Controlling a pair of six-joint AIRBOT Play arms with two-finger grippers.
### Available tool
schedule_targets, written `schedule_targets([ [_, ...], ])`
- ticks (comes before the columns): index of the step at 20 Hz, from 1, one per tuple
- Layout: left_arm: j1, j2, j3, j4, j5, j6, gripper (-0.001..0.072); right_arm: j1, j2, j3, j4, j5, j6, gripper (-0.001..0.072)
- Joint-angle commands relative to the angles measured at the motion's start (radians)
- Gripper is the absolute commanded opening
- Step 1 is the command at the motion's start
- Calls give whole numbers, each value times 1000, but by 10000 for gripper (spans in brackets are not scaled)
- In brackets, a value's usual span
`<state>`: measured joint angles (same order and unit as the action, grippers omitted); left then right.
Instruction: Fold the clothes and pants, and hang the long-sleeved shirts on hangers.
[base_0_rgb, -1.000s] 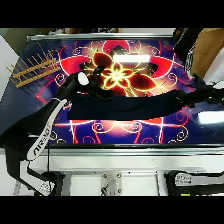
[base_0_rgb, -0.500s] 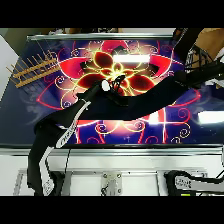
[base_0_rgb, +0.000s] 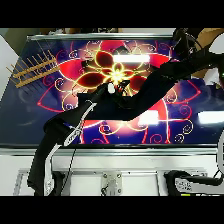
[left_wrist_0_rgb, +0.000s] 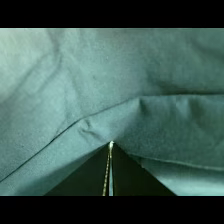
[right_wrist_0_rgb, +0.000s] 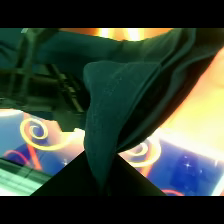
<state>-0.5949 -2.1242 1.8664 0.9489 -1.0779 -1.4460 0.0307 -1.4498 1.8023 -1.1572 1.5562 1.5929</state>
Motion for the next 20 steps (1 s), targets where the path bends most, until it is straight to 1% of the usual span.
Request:
schedule_targets([
  [1,25,20,2,2,-4,0,10,49,0,16,-3,-7,24,13],
  [4,95,78,2,2,-3,2,10,98,0,16,-2,-39,61,13],
  [7,198,151,2,2,-6,36,9,165,-5,16,3,-108,104,13],
  [10,316,220,2,2,-30,44,9,244,-35,17,39,-182,148,13],
  [14,460,305,2,2,-77,45,10,381,-123,17,62,-334,217,13],
  [20,617,413,2,2,-139,45,9,564,-363,17,204,-650,217,15],
])
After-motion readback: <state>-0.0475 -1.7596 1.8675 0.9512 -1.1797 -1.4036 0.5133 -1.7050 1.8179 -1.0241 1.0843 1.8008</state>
